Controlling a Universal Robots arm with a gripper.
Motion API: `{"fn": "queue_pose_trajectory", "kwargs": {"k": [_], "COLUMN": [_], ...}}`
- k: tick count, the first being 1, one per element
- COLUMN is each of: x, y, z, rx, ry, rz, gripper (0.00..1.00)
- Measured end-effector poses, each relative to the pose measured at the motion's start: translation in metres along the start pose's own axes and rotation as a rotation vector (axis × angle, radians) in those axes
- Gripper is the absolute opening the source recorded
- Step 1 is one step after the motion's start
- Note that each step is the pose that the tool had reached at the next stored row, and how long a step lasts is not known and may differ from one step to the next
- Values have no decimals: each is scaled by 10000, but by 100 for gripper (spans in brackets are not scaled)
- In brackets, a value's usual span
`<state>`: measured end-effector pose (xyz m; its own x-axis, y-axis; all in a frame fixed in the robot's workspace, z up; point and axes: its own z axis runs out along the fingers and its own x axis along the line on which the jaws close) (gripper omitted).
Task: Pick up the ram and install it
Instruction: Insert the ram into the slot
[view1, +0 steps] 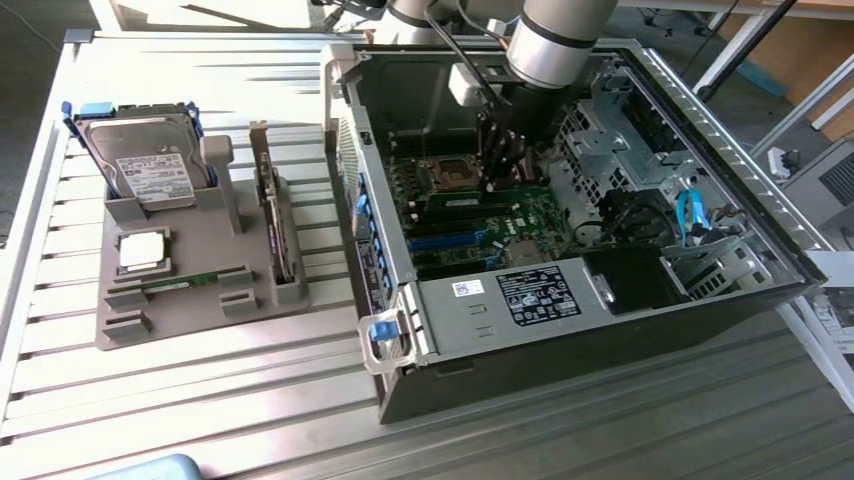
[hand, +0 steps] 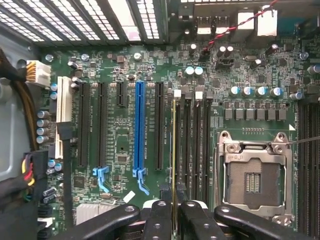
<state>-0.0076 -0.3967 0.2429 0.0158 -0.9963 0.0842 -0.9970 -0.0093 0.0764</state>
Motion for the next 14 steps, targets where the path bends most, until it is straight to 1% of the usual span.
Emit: {"fn": "queue_pose_trajectory", "kwargs": {"k": [3, 8, 14], "x": [-21, -24, -28], "y": [12, 18, 14], "z": [21, 29, 77], "rx": [1, 1, 1], "ry": [-14, -13, -13], "rz": [-1, -2, -1], "gripper": [14, 14, 14]}}
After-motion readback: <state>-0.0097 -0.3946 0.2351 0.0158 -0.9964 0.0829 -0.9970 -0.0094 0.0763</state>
